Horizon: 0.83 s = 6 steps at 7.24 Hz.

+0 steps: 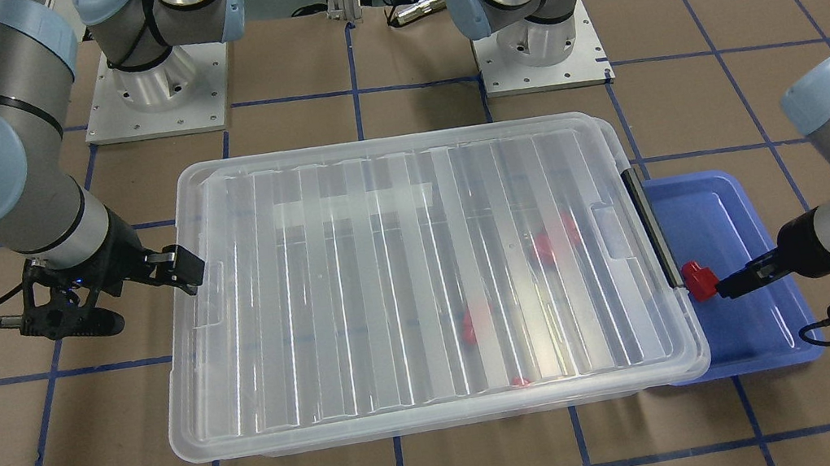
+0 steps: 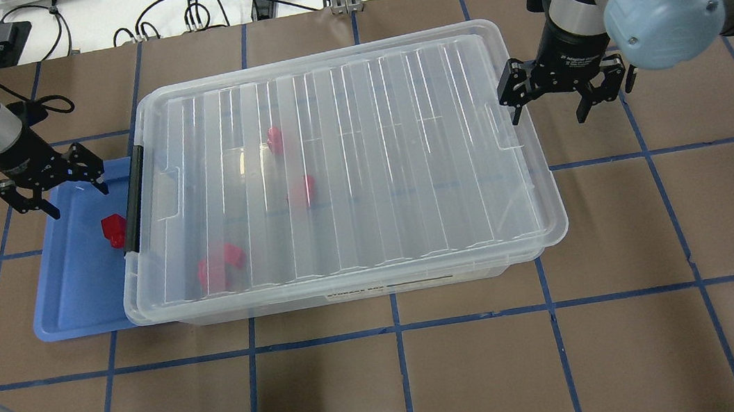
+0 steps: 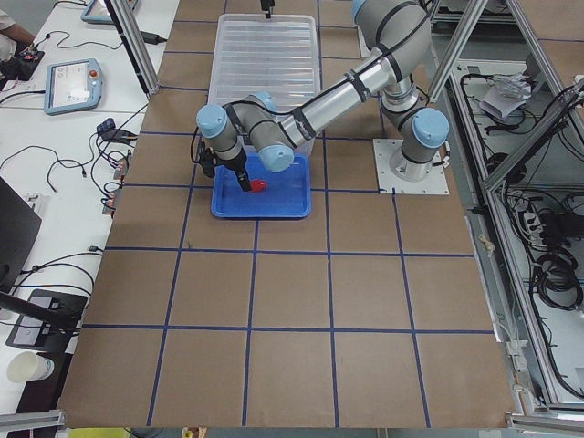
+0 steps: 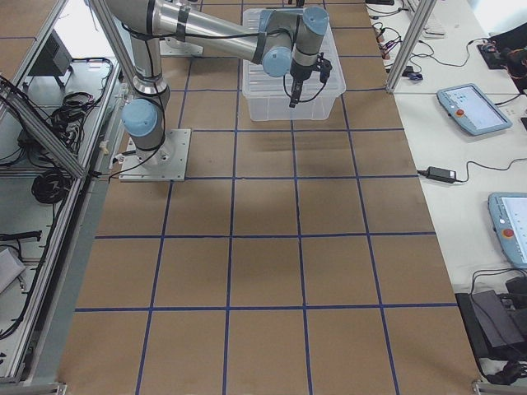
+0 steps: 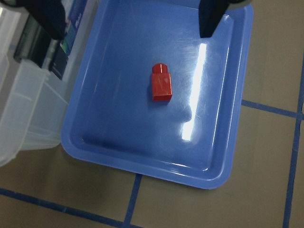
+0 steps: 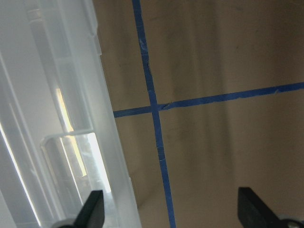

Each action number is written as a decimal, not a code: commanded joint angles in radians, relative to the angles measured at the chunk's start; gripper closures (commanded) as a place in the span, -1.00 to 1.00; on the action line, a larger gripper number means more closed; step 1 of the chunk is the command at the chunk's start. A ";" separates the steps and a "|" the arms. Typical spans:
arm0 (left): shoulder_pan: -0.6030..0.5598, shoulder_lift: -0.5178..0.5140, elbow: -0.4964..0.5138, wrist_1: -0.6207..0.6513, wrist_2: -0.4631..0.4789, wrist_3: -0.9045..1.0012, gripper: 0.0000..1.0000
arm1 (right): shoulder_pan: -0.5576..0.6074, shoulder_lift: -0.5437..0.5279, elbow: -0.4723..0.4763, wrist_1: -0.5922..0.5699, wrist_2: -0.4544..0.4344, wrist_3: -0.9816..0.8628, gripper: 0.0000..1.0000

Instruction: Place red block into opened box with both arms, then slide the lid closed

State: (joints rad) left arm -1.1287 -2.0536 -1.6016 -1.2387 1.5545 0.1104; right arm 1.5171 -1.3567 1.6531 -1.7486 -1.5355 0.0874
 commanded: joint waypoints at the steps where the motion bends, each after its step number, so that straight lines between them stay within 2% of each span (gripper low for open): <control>1: -0.009 -0.007 -0.095 0.082 -0.001 0.059 -1.00 | -0.002 0.017 -0.001 0.001 -0.002 -0.009 -1.00; 2: -0.006 -0.019 -0.106 0.125 -0.008 0.149 -1.00 | -0.002 0.018 -0.001 0.001 -0.002 -0.011 -1.00; 3: -0.008 -0.026 -0.122 0.130 -0.007 0.161 -1.00 | -0.005 0.018 -0.003 -0.002 -0.002 -0.012 -1.00; 4: -0.006 -0.023 -0.139 0.136 -0.001 0.167 -0.69 | -0.006 0.019 -0.004 -0.005 -0.003 -0.014 -1.00; 5: -0.006 -0.016 -0.150 0.136 0.003 0.167 -0.28 | -0.008 0.019 -0.009 -0.008 -0.024 -0.015 -1.00; 6: -0.009 -0.004 -0.153 0.131 0.001 0.158 0.34 | -0.008 0.024 -0.015 -0.009 -0.075 -0.038 -1.00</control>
State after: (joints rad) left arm -1.1360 -2.0690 -1.7460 -1.1056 1.5549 0.2729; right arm 1.5104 -1.3368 1.6449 -1.7553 -1.5639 0.0678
